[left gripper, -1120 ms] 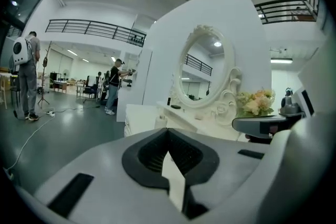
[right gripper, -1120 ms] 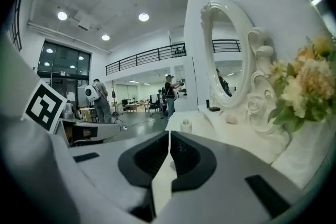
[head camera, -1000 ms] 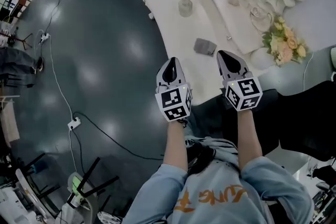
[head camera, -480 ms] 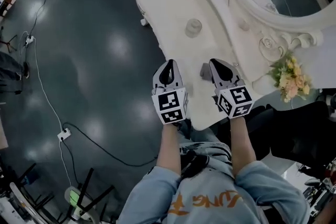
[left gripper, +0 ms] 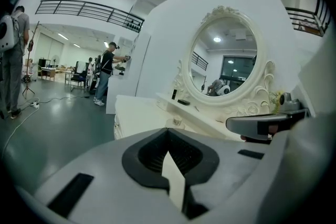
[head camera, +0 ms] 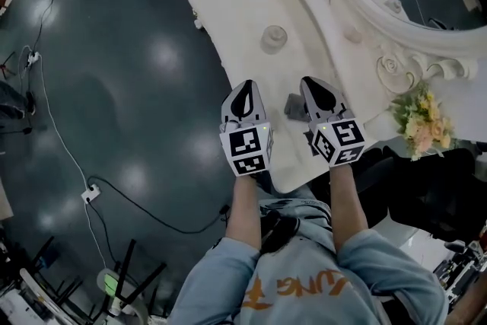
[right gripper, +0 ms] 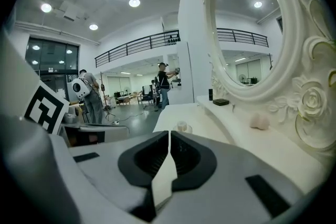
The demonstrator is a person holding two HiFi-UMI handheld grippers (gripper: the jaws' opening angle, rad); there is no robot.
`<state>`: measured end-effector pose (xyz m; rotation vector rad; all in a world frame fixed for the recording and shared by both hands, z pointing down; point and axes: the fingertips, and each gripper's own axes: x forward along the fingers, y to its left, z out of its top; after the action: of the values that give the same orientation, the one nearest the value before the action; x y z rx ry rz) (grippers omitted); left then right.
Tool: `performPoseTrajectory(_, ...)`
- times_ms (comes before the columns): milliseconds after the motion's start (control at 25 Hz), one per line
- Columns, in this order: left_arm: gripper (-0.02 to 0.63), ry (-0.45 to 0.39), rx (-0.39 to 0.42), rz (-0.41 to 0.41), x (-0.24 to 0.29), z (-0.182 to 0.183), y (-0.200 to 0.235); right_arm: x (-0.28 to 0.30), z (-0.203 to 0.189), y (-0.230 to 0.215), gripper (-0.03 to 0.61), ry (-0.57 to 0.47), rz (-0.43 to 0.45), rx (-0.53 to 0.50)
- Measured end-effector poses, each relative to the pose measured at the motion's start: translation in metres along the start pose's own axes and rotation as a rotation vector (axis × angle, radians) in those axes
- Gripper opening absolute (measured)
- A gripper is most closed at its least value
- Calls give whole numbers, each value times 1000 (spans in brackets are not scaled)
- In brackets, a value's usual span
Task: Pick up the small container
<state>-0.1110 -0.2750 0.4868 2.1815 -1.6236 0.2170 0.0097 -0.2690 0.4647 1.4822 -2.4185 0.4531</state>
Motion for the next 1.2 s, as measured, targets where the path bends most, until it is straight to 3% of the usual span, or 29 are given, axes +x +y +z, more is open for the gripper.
performPoseTrajectory(760,18,87,8,71,55,-15,-2,65,-9,-30,41,81,122,-69)
performPoseTrajectory(920,18,98,-8,98,64,-20,3,84,-12,-32,157,107,172,-100)
performPoseTrajectory(1200,18,114,-34,146,74,-27,15,118,-19,-33,271,147,223,-156)
